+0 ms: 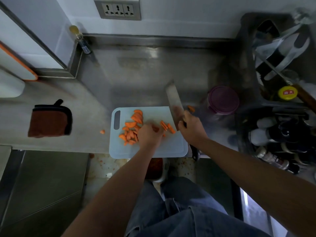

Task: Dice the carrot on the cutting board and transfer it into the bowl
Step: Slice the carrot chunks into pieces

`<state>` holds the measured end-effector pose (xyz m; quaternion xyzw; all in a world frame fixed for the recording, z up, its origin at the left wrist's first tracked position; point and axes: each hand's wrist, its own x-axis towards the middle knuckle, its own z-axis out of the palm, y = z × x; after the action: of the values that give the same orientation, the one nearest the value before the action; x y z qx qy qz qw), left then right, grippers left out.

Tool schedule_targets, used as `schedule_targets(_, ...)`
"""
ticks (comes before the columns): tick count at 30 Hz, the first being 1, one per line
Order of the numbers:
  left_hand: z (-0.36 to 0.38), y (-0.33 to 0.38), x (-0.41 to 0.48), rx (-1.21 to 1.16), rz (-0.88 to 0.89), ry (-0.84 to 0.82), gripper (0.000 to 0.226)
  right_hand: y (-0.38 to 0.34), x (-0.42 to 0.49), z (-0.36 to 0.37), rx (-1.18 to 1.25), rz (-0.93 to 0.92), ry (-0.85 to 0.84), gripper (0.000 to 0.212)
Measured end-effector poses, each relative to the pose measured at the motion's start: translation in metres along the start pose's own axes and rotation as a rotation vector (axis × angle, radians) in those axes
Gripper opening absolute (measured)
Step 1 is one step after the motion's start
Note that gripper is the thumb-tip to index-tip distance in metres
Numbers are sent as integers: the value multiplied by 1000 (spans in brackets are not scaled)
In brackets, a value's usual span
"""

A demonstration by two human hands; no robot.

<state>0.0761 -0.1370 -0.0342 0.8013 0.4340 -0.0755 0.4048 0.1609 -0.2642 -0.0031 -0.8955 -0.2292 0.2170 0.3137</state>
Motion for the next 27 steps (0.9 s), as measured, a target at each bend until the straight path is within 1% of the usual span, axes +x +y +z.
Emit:
schedule_targets(1,-2,0,-1,67,80,-3,13,2,-1,-1,8,22,7,47)
schedule_targets(2,-4,-1,-1,131,175,7,12,3,-2,-2,13,39,10,47)
schedule_targets(4,-4,-3,2,303,393,15,38,8,-4,-2,20,73,6,39)
schedule_targets(6,-3,0,6,462,585,-77,63,13,-8,-1,24,88,3,17)
schedule_targets(7,-2,1,8,529,653,-128,68,15,-9,-1,20,93,4,11)
schedule_targets(8,-1,3,11,591,704,-166,66,17,-10,-1,13,95,7,10)
schedule_targets(10,1,6,15,681,778,-193,50,21,-11,1,7,117,10,10)
schedule_targets(12,1,4,17,690,775,-173,41,23,-12,1,13,139,2,8)
schedule_targets(14,1,1,16,662,719,-129,42,23,-12,2,3,141,-18,6)
schedule_targets(17,0,-2,13,586,587,-77,47,20,-13,3,-41,111,-60,3)
schedule_targets(19,1,-3,11,542,511,-72,52,16,-13,6,-73,80,-80,2)
schedule_targets(22,-1,-9,9,459,457,-31,68,13,-14,10,-142,63,-89,6)
schedule_targets(23,-2,-11,8,444,440,-1,68,12,-15,11,-160,68,-83,6)
schedule_targets(25,-4,-15,8,408,385,47,61,13,-17,12,-185,79,-73,4)
schedule_targets(27,-4,-16,9,322,305,52,52,13,-20,14,-210,80,-84,3)
